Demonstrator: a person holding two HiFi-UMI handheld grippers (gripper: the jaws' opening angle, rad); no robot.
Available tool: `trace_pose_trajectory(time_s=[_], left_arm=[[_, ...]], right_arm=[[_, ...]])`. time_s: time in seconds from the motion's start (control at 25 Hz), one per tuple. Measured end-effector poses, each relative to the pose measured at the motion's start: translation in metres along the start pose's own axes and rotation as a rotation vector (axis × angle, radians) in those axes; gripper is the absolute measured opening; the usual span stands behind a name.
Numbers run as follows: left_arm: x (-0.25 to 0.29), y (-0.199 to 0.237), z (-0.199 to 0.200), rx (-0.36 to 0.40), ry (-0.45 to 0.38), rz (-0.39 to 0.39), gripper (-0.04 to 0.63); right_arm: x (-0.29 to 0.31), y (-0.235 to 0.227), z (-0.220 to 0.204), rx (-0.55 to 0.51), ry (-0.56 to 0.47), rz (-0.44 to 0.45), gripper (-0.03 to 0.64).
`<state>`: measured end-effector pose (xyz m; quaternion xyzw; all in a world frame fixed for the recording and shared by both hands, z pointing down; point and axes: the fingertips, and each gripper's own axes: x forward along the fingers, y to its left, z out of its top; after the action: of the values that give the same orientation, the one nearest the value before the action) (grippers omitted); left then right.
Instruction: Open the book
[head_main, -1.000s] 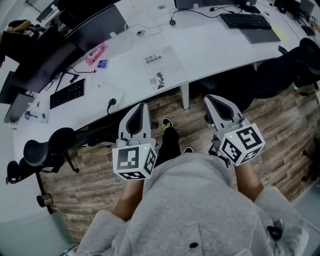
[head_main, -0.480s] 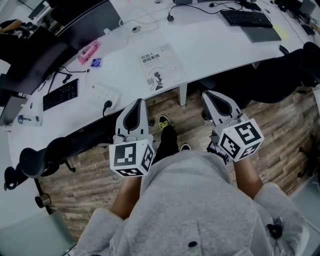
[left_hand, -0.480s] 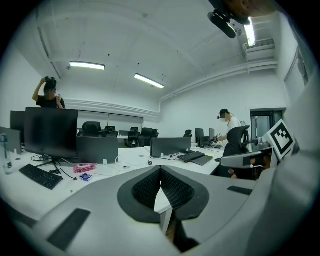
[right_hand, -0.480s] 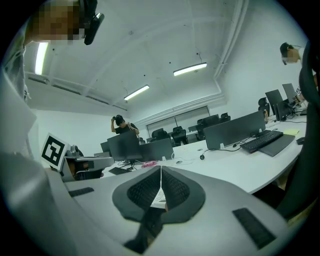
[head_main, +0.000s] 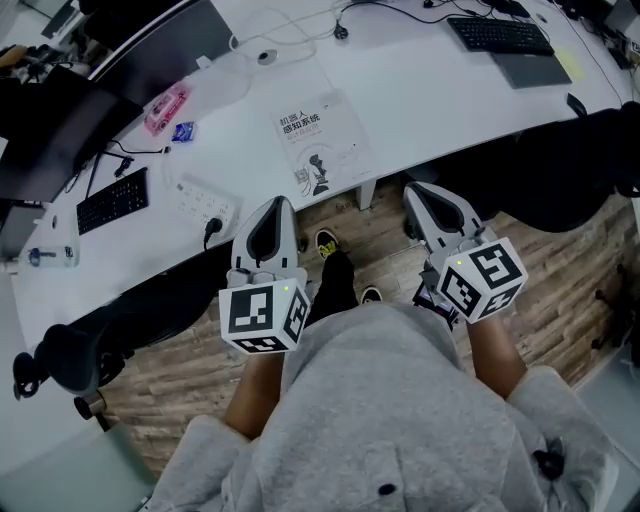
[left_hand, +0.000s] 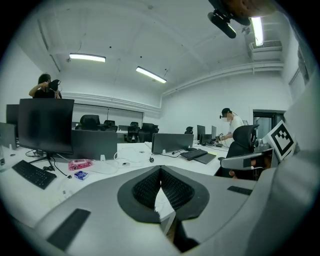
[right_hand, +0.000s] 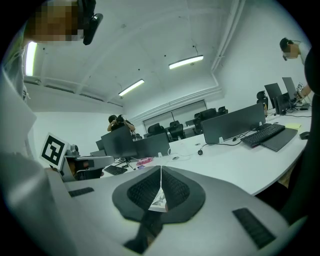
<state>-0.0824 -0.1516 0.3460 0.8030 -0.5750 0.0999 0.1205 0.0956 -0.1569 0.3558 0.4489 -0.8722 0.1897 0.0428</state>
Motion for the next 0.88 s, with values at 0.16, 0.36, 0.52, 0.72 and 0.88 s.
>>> trace_pose_trajectory(time_s=[0.16, 0.36, 0.52, 0.72, 0.88], left_arm=[[0.019, 0.012, 0.003, -0.012, 0.008, -0.005, 0.011], [0.039, 0.027, 0.005, -0.029, 0.017, -0.016, 0.011], [0.054, 0.040, 0.007, -0.039, 0.030, -0.023, 0.011], [0.073, 0.049, 0.008, -0.045, 0.045, -0.044, 0.011], [0.089, 0.056, 0.011, -0.044, 0.055, -0.066, 0.011]], right_arm=[[0.019, -0.010, 0.001, 0.005, 0.024, -0.013, 0.026], [0.042, -0.017, 0.005, 0.007, 0.045, -0.028, 0.026], [0.061, -0.021, 0.008, 0.007, 0.061, -0.037, 0.026], [0.077, -0.028, 0.009, 0.015, 0.080, -0.059, 0.026], [0.088, -0.035, 0.011, 0.023, 0.088, -0.081, 0.026]])
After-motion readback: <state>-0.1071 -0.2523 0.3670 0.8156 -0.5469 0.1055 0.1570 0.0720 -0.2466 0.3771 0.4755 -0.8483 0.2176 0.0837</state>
